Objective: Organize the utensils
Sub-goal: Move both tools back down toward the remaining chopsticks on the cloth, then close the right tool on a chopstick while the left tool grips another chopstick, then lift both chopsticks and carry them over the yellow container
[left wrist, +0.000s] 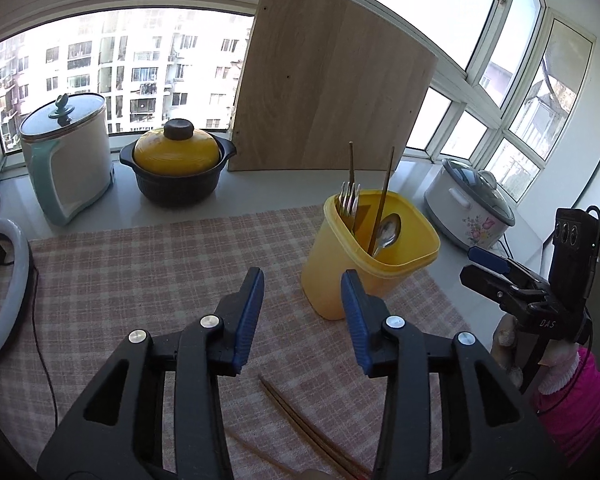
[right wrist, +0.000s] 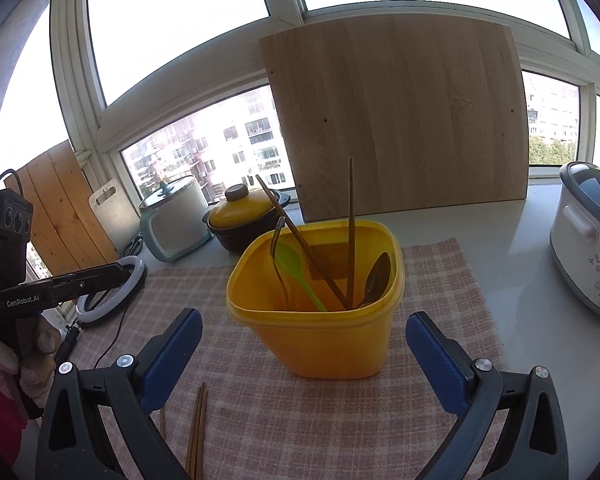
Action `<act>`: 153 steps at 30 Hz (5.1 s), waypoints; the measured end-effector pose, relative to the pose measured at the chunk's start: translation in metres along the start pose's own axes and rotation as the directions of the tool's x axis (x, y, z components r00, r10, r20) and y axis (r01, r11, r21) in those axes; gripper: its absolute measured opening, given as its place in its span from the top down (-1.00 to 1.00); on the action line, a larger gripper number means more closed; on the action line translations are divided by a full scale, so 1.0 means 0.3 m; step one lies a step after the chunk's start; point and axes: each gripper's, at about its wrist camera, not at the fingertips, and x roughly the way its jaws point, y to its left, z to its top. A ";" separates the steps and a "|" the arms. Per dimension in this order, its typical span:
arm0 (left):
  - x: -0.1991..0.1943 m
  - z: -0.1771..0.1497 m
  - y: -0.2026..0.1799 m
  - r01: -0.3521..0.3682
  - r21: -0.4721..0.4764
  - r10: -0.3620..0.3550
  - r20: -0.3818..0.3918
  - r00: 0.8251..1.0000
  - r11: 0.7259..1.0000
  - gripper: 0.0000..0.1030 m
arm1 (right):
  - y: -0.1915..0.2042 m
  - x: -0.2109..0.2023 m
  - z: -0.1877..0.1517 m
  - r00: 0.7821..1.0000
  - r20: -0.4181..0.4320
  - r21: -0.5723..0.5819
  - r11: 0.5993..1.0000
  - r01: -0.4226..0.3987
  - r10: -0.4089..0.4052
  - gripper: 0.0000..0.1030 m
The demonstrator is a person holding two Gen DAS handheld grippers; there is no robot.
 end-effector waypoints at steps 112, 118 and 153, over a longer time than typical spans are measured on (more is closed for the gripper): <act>-0.013 -0.347 -0.046 -0.109 -0.289 0.058 -0.178 0.982 0.951 0.93 | 0.197 0.201 -0.209 0.821 -0.507 -0.057 0.940 -0.337 0.264 0.93; -0.061 -0.262 -0.087 -0.074 -0.233 0.050 -0.105 0.993 0.970 0.93 | 0.145 0.116 -0.131 0.872 -0.407 -0.032 0.950 -0.312 0.273 0.93; -0.089 0.304 -0.221 0.003 -0.050 0.006 0.168 0.986 0.999 0.93 | -0.039 -0.016 0.403 0.996 0.028 -0.007 0.996 -0.090 0.090 0.93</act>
